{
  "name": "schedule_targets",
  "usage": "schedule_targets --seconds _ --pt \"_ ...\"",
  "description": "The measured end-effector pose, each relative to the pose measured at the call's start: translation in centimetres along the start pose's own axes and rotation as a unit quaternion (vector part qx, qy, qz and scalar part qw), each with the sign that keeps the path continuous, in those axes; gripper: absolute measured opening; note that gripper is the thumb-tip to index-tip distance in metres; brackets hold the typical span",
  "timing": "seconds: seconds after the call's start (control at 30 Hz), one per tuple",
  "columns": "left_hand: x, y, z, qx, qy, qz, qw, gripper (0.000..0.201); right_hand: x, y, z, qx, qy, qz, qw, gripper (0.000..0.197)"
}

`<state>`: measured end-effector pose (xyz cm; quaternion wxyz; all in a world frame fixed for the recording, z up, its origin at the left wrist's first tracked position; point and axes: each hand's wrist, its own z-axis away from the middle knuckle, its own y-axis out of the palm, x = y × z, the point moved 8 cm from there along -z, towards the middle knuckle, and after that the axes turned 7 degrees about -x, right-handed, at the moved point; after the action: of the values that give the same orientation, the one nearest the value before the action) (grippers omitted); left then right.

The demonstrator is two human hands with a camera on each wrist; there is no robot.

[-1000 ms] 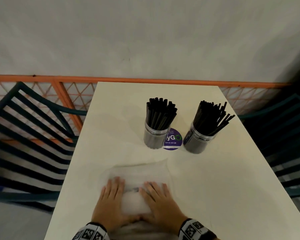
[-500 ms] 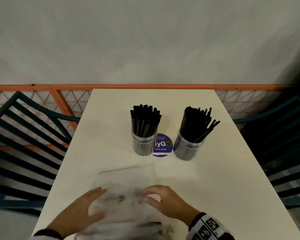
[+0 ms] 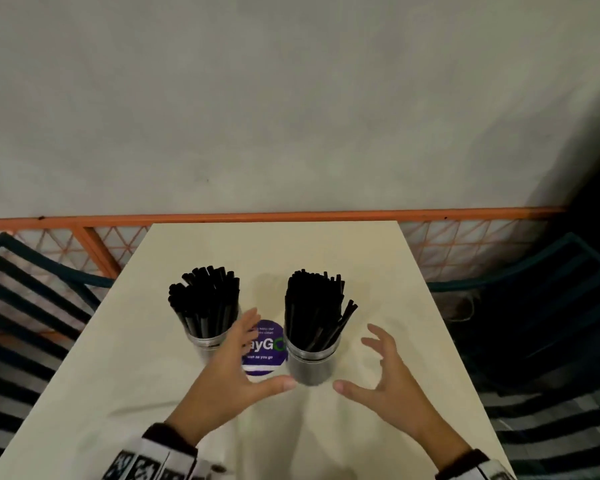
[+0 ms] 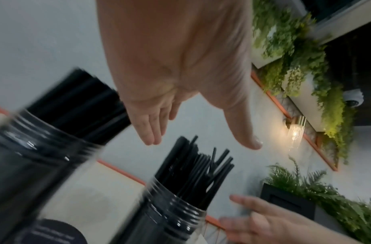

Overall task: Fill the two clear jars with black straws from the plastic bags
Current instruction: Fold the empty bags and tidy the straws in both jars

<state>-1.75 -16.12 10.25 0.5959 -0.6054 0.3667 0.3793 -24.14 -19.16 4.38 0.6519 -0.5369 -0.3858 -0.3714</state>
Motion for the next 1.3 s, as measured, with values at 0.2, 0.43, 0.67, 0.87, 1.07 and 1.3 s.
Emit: schedule_targets --seconds 0.2,0.43,0.67,0.87,1.07,1.3 --pt "0.2 5.2 -5.7 0.026 -0.056 0.033 0.998 0.149 4.4 2.1 -5.2 0.063 -0.109 -0.024 0.992 0.118" --pt "0.5 6.5 -9.0 -0.022 -0.018 0.124 0.992 0.104 6.4 5.4 -8.3 0.041 -0.15 -0.056 0.986 0.071" --pt "0.9 5.9 -9.6 -0.043 0.021 0.155 0.987 0.1 4.9 3.8 -9.0 -0.009 -0.122 -0.062 0.991 0.076" --pt "1.8 6.0 -10.0 0.046 0.014 0.16 0.986 0.129 3.1 3.5 -8.6 0.024 -0.094 -0.065 0.993 0.122" --pt "1.1 6.8 -10.7 0.003 0.032 0.136 0.99 0.099 5.6 4.7 -9.5 -0.015 -0.144 -0.001 0.989 0.075" --pt "0.9 6.5 -10.4 -0.049 0.058 0.146 0.986 0.073 6.2 4.6 -9.3 -0.02 -0.147 -0.016 0.989 0.061"
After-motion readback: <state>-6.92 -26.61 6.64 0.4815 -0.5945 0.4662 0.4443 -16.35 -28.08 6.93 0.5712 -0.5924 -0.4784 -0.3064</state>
